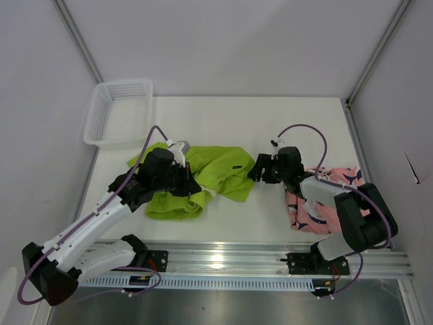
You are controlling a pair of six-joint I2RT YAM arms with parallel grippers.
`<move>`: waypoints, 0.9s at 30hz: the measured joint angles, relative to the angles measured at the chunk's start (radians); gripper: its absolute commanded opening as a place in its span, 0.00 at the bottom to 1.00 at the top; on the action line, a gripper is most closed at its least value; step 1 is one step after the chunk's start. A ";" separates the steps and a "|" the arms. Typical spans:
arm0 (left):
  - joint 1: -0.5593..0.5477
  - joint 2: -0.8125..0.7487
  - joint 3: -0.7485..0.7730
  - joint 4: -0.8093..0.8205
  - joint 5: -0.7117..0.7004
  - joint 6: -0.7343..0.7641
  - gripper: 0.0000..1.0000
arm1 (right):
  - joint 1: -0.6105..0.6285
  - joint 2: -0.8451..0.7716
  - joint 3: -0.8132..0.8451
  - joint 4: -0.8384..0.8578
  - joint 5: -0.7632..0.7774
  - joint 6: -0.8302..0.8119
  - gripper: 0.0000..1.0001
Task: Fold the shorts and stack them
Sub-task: Flatten the shorts out
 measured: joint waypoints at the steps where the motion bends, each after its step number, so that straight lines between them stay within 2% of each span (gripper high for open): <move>1: 0.000 -0.002 0.019 -0.009 0.002 0.005 0.00 | 0.005 0.019 0.014 -0.005 -0.004 -0.004 0.73; 7: 0.000 -0.022 0.150 -0.087 0.000 0.034 0.00 | 0.044 0.151 0.134 -0.058 -0.031 -0.026 0.70; 9: 0.001 -0.034 0.199 -0.120 -0.006 0.042 0.00 | 0.060 0.199 0.191 -0.075 -0.037 -0.041 0.45; 10: 0.001 -0.037 0.227 -0.139 -0.010 0.045 0.00 | 0.069 0.211 0.211 -0.084 -0.040 -0.048 0.20; 12: 0.004 -0.041 0.284 -0.173 -0.027 0.051 0.00 | 0.088 0.214 0.230 -0.095 -0.043 -0.061 0.00; 15: 0.026 -0.036 0.379 -0.217 -0.042 0.060 0.00 | 0.111 0.174 0.237 -0.133 -0.035 -0.072 0.00; 18: 0.054 0.003 0.496 -0.275 -0.058 0.077 0.00 | 0.106 0.055 0.261 -0.249 0.010 -0.083 0.00; 23: 0.139 0.129 0.754 -0.352 -0.100 0.116 0.00 | 0.122 -0.142 0.448 -0.471 0.123 -0.136 0.00; 27: 0.216 0.198 0.909 -0.404 -0.210 0.148 0.00 | 0.307 -0.269 0.499 -0.564 0.201 -0.169 0.00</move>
